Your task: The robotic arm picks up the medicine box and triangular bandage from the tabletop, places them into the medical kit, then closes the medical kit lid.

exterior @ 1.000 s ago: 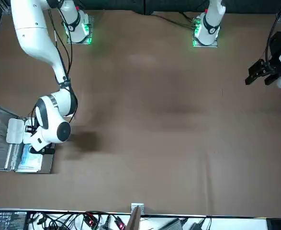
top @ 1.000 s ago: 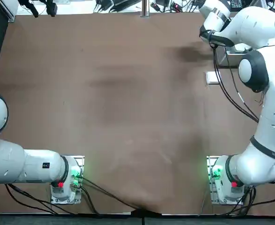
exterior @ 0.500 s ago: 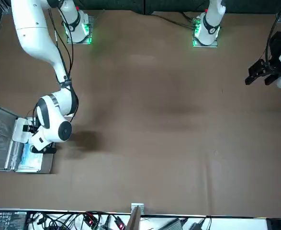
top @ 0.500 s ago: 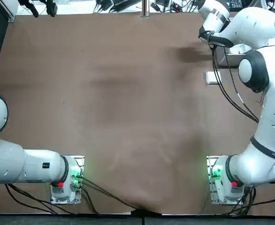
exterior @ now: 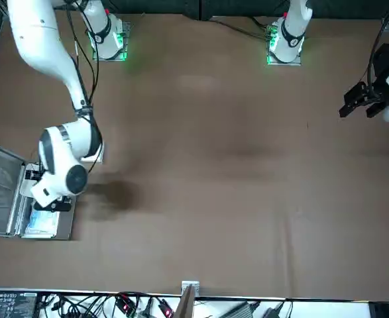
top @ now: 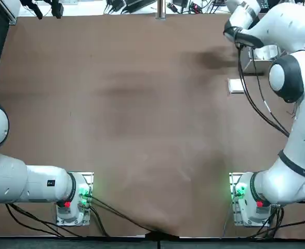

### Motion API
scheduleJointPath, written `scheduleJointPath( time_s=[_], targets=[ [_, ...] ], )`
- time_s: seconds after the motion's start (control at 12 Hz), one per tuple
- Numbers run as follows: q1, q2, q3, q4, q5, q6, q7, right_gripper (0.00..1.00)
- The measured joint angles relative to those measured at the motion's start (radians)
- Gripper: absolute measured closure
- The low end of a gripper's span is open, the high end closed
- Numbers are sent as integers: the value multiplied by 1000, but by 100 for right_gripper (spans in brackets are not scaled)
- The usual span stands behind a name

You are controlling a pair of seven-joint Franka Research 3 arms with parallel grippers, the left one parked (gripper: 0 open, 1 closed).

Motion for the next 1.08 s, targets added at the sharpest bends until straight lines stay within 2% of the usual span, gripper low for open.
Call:
scheduleJointPath(
  time_s=[0.25, 0.58, 1.08],
  targets=[
    [-61, -60, -1, 4, 153, 27, -89, 0],
    [-97, -65, -1, 4, 213, 82, -96, 0],
    [-113, -89, -1, 37, 329, 93, -96, 0]
  ],
)
